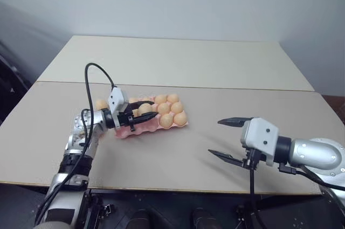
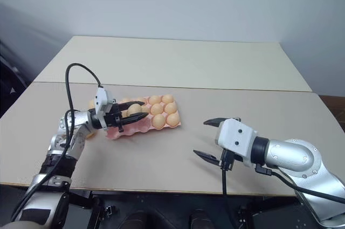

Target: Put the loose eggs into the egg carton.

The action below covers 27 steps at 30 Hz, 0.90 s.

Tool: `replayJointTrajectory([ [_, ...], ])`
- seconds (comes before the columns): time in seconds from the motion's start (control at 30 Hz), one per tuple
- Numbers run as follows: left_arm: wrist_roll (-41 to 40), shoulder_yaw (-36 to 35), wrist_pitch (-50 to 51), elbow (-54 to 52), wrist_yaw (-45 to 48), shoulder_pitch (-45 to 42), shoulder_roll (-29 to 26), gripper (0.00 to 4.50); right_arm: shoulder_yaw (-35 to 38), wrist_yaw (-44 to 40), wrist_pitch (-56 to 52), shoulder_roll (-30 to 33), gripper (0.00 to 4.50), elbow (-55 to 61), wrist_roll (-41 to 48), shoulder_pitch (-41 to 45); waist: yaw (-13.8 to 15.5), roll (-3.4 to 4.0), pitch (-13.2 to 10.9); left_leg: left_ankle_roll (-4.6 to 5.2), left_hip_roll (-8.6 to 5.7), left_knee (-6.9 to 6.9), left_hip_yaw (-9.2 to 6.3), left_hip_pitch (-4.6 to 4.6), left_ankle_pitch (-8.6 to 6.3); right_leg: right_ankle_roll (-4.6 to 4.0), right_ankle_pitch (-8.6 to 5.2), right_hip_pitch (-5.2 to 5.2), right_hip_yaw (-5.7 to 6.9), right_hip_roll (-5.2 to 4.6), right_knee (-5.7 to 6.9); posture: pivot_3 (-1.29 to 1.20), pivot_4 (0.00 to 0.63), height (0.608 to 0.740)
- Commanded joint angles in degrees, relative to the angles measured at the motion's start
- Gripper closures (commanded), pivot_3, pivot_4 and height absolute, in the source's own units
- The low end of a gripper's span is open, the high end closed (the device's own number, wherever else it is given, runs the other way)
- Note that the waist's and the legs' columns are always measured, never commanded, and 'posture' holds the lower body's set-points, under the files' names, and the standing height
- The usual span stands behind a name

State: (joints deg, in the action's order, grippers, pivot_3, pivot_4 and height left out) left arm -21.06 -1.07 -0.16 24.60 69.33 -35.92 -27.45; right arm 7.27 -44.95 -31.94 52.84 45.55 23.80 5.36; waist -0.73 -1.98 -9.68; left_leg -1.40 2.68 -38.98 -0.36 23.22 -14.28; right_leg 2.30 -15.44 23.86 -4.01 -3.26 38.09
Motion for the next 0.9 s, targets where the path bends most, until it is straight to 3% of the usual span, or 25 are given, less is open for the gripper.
replayJointTrajectory([
  [0.03, -0.95, -0.07, -0.67, -0.03, 2.5, -2.15, 0.32, 1.4, 1.89, 1.15, -0.32, -0.15, 0.0, 2.0, 0.01, -0.27, -0.04, 0.0, 0.0, 0.0, 0.0, 0.0, 0.0, 0.0, 0.0, 0.0, 0.0, 0.0, 0.0, 0.01, 0.0, 0.0, 0.15, 0.74],
  [0.17, 0.17, -0.29, -1.05, -0.43, 2.3, -1.91, 0.17, 0.14, 1.49, 1.41, -0.28, -0.28, 0.0, 1.9, 0.04, -0.16, -0.2, 0.0, 0.0, 0.0, 0.0, 0.01, -0.01, -0.01, 0.0, 0.0, 0.0, 0.0, -0.01, 0.01, 0.0, 0.0, 0.15, 0.74],
  [0.37, -0.8, -2.99, -0.99, -1.88, 1.21, -0.74, -1.59, 0.14, 0.76, 1.38, 0.15, -0.31, 0.0, 1.37, -0.07, 0.16, -0.17, 0.0, 0.0, 0.0, 0.01, 0.0, -0.02, -0.01, 0.0, 0.0, 0.0, 0.0, -0.01, 0.01, 0.0, 0.0, 0.15, 0.74],
  [0.57, -2.12, -6.81, 1.73, -8.87, 0.12, 4.17, -7.23, 0.14, 0.3, 0.73, 0.6, -0.24, 0.0, 0.73, 0.14, 0.8, -0.48, 0.0, 0.0, 0.0, 0.03, 0.01, -0.02, -0.02, 0.0, 0.0, 0.0, 0.01, -0.01, 0.01, 0.0, 0.0, 0.15, 0.74],
  [0.9, -9.4, -19.5, 12.15, -30.94, -0.44, 26.72, -20.92, 0.14, 0.75, -2.9, 2.06, 0.01, 0.0, -0.76, 1.65, 2.2, -0.45, 0.01, 0.0, 0.0, 0.1, 0.06, 0.02, -0.04, 0.0, 0.0, -0.01, 0.06, -0.02, 0.0, 0.0, 0.0, 0.15, 0.74],
])
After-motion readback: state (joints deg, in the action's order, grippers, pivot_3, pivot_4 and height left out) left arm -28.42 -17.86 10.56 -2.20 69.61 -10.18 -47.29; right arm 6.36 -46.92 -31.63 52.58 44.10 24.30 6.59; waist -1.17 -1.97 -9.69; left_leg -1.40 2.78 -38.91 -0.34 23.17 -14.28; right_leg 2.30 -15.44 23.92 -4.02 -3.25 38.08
